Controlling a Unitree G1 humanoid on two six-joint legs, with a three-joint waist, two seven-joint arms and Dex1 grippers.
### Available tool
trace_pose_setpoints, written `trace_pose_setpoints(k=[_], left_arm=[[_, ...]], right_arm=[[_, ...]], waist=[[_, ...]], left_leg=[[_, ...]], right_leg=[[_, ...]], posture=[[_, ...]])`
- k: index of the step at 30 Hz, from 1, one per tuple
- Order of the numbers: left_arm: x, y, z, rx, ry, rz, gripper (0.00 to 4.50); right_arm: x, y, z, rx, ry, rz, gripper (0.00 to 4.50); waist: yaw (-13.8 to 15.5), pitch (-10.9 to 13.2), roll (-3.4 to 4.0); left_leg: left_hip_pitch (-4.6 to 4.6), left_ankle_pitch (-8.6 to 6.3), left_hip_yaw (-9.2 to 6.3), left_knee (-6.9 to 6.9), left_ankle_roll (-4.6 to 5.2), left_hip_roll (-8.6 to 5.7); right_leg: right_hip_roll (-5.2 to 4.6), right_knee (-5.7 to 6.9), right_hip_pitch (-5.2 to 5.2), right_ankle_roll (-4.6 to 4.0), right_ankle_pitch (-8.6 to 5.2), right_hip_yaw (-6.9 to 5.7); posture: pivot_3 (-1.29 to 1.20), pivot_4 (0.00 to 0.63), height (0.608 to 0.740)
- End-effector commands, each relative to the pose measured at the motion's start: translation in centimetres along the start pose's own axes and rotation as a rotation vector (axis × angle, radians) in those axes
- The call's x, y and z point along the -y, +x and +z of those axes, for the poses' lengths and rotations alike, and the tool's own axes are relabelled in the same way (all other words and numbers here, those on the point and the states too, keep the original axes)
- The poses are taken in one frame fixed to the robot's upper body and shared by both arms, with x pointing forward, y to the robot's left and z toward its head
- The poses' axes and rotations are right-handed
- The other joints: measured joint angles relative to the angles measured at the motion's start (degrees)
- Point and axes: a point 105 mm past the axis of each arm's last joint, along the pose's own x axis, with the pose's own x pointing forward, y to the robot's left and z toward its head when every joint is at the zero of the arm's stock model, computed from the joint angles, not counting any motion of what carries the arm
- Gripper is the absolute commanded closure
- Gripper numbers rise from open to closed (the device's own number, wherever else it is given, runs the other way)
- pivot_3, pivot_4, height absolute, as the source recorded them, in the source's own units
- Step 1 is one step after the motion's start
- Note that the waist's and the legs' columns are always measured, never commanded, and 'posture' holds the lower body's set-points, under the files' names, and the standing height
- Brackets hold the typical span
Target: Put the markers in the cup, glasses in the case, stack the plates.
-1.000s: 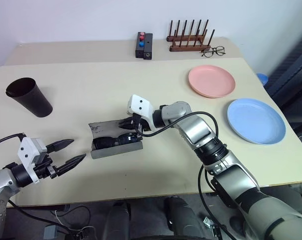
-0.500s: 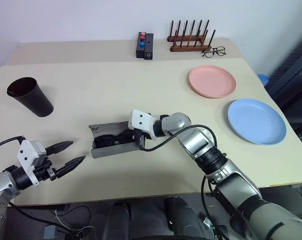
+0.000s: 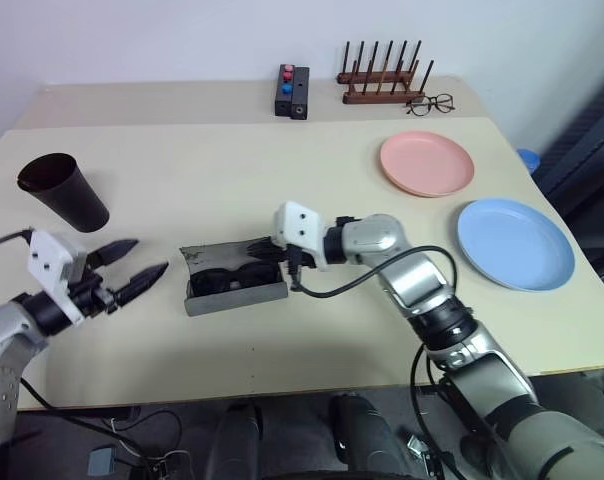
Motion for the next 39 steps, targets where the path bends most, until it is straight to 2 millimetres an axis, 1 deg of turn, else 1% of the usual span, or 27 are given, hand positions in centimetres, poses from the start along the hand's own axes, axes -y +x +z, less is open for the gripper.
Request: trace_pose_setpoints(k=[1, 3, 5, 6, 8, 10, 12, 14, 17, 21, 23, 25, 26, 30, 34, 39], left_arm=[[0.3, 1.8, 2.6, 0.076, -0.057, -0.027, 2.36], [0.4, 3.4, 3.5, 0.083, -0.063, -0.035, 3.38], [0.4, 4.7, 3.6, 0.057, -0.065, -0.041, 4.39], [0.2, 5.4, 3.3, 0.024, -0.058, -0.033, 4.45], [-0.2, 6.8, 2.6, -0.037, -0.062, -0.017, 4.45], [-0.6, 7.9, 2.5, -0.065, -0.072, -0.019, 4.45], [-0.6, 8.6, 2.2, -0.110, -0.078, -0.047, 4.45], [-0.6, 8.8, 1.6, -0.169, -0.073, -0.072, 4.45], [-1.0, 9.0, -0.1, -0.287, -0.047, -0.084, 4.45], [-0.1, 8.9, -1.0, -0.339, -0.028, -0.169, 4.45], [1.3, 8.4, -1.5, -0.371, -0.009, -0.263, 4.45], [3.1, 7.4, -1.7, -0.376, 0.002, -0.380, 4.45], [3.6, 7.1, -1.7, -0.378, -0.002, -0.415, 4.45], [4.7, 5.8, -2.2, -0.404, -0.003, -0.483, 4.45], [6.1, 4.6, -2.7, -0.423, 0.003, -0.535, 4.45], [6.9, 3.5, -4.3, -0.475, 0.051, -0.547, 4.45]], right_arm=[[-0.5, -1.7, 0.6, 0.025, -0.025, -0.012, 4.50], [-1.1, -2.7, 0.2, 0.009, -0.021, -0.015, 4.50], [-1.5, -3.2, -0.1, -0.003, -0.008, -0.023, 4.50], [-1.6, -3.4, -0.2, -0.008, 0.000, -0.032, 4.50], [-1.7, -3.7, -0.4, -0.017, 0.018, -0.053, 4.50], [-1.8, -4.0, -0.6, -0.025, 0.032, -0.074, 4.50], [-1.9, -4.3, -0.7, -0.032, 0.045, -0.093, 4.50], [-2.0, -4.5, -0.8, -0.038, 0.054, -0.106, 4.50], [-2.4, -5.3, -1.5, -0.064, 0.053, -0.127, 4.50], [-3.0, -5.7, -2.0, -0.079, 0.063, -0.131, 4.50], [-3.2, -5.8, -2.1, -0.081, 0.069, -0.132, 4.50], [-3.2, -5.8, -1.9, -0.075, 0.074, -0.137, 4.50], [-3.1, -5.7, -1.8, -0.070, 0.074, -0.141, 4.50], [-2.9, -5.6, -1.4, -0.045, 0.080, -0.149, 4.50], [-3.3, -5.5, -1.4, -0.031, 0.081, -0.146, 4.50], [-3.4, -5.3, -1.4, -0.027, 0.081, -0.138, 4.50]], waist=[[-0.09, -0.01, -0.01], [-0.03, 0.00, 0.00], [-0.06, 0.00, 0.00], [-0.25, 0.00, 0.00], [-0.33, 0.01, 0.02], [-0.36, 0.01, 0.02], [-0.25, 0.01, 0.01], [-0.16, 0.01, 0.01], [-0.13, 0.01, 0.02], [-0.13, 0.01, 0.01], [-0.22, 0.01, 0.01], [-0.38, 0.01, 0.02], [-0.38, 0.02, 0.03], [-0.06, 0.02, 0.03], [-0.08, 0.02, 0.03], [-0.10, 0.01, 0.03]], left_leg=[[0.03, 0.00, 0.00, 0.00, 0.00, 0.00], [0.03, 0.00, -0.02, 0.00, 0.00, 0.00], [0.04, 0.00, -0.02, -0.01, 0.00, 0.00], [0.04, 0.00, -0.02, -0.01, 0.00, 0.00], [0.11, 0.00, -0.02, -0.01, 0.00, 0.00], [0.16, 0.01, -0.05, -0.02, 0.00, 0.00], [0.16, 0.01, -0.08, -0.02, 0.00, 0.00], [0.13, 0.01, -0.07, -0.01, 0.00, 0.00], [0.12, 0.01, -0.07, -0.01, 0.00, 0.00], [0.12, 0.01, -0.06, -0.01, 0.00, 0.00], [0.12, 0.01, -0.06, -0.01, 0.00, 0.00], [0.12, 0.01, -0.06, -0.02, 0.00, 0.00], [0.13, 0.01, -0.06, -0.05, 0.00, 0.00], [0.13, 0.01, -0.06, -0.01, 0.00, 0.01], [0.11, 0.01, -0.04, 0.03, -0.01, 0.01], [0.13, 0.01, -0.04, 0.03, -0.01, 0.00]], right_leg=[[0.00, 0.00, 0.01, 0.00, 0.00, 0.00], [0.01, 0.02, 0.02, 0.04, 0.00, 0.00], [0.02, 0.02, 0.03, 0.18, 0.08, 0.00], [0.03, 0.03, 0.03, 0.19, 0.09, 0.00], [0.04, 0.06, 0.03, 0.20, 0.10, 0.04], [0.10, 0.12, 0.03, 0.20, 0.09, 0.04], [0.12, 0.13, 0.03, 0.19, 0.09, 0.04], [0.11, 0.12, 0.03, 0.20, 0.09, 0.04], [0.11, 0.11, 0.03, 0.20, 0.09, 0.05], [0.10, 0.11, 0.03, 0.19, 0.08, 0.05], [0.11, 0.11, 0.02, 0.18, 0.08, 0.05], [0.11, 0.11, 0.02, 0.18, 0.08, 0.05], [0.10, 0.10, 0.02, 0.18, 0.08, 0.07], [0.10, 0.11, 0.02, 0.16, 0.06, 0.07], [0.08, 0.11, 0.04, -0.02, -0.03, 0.09], [0.08, 0.11, 0.04, -0.01, -0.03, 0.09]], posture=[[0.00, 0.150, 0.740], [0.00, 0.150, 0.740], [0.00, 0.150, 0.740], [0.00, 0.150, 0.740], [0.00, 0.150, 0.740], [0.00, 0.150, 0.740], [0.00, 0.150, 0.740], [0.00, 0.150, 0.740], [0.00, 0.150, 0.740], [0.00, 0.150, 0.740], [0.00, 0.150, 0.740], [0.00, 0.150, 0.740], [0.00, 0.150, 0.740], [0.00, 0.150, 0.740], [0.00, 0.150, 0.740], [0.00, 0.150, 0.740]])
